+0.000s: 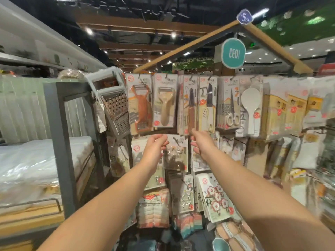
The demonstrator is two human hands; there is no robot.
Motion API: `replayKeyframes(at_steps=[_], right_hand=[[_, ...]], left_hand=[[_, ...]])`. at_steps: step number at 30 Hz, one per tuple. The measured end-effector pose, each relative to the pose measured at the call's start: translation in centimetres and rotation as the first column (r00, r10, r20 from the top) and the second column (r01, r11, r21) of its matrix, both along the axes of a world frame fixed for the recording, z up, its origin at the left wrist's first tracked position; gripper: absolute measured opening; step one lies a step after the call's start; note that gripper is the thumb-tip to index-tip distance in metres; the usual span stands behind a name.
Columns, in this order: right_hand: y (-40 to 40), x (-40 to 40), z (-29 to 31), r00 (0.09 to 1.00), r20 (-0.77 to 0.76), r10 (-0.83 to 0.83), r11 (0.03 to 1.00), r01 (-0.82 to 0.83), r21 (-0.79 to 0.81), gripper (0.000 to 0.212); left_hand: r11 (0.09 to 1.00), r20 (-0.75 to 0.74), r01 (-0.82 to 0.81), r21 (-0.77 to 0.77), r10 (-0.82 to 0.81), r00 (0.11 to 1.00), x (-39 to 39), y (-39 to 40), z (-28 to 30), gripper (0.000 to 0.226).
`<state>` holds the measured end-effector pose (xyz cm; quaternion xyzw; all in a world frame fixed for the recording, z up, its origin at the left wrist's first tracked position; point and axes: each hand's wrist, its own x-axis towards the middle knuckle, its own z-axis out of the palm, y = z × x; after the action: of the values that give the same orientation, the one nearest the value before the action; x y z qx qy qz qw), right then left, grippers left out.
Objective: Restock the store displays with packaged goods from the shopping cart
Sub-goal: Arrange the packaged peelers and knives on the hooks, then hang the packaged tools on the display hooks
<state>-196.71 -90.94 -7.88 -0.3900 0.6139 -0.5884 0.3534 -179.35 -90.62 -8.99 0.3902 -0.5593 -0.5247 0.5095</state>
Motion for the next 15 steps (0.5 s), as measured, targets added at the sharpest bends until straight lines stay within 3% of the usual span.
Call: replayKeyframes(at_steps=[3, 7, 10, 15], right_hand=[[3.7, -1.9, -4.5, 0.993, 0.118, -0.013, 0.998, 0.019, -0.052, 0.017], [11.0, -4.9, -11.3, 0.978, 0.110, -0.177, 0.984, 0.177, 0.008, 0.013], [18.8, -6.8, -16.1, 0.937, 0.148, -0.318, 0.948, 0.308, 0.083, 0.018], [32.0, -8.6, -23.4, 0.800, 0.132, -0.585, 0.795, 0.533, 0.289, 0.018]], left_hand=[[0.995, 0.072, 0.104, 0.007, -0.104, 0.992, -2.3, 1.6, -2.8, 0.013], [0.949, 0.153, 0.301, 0.094, -0.312, 0.938, -5.9, 5.0, -8.1, 0.017], [0.872, 0.107, 0.433, 0.229, -0.465, 0.879, -8.8, 8.8, -12.9, 0.002], [0.653, 0.118, 0.647, 0.393, -0.734, 0.669, -13.9, 17.0, -20.5, 0.014]])
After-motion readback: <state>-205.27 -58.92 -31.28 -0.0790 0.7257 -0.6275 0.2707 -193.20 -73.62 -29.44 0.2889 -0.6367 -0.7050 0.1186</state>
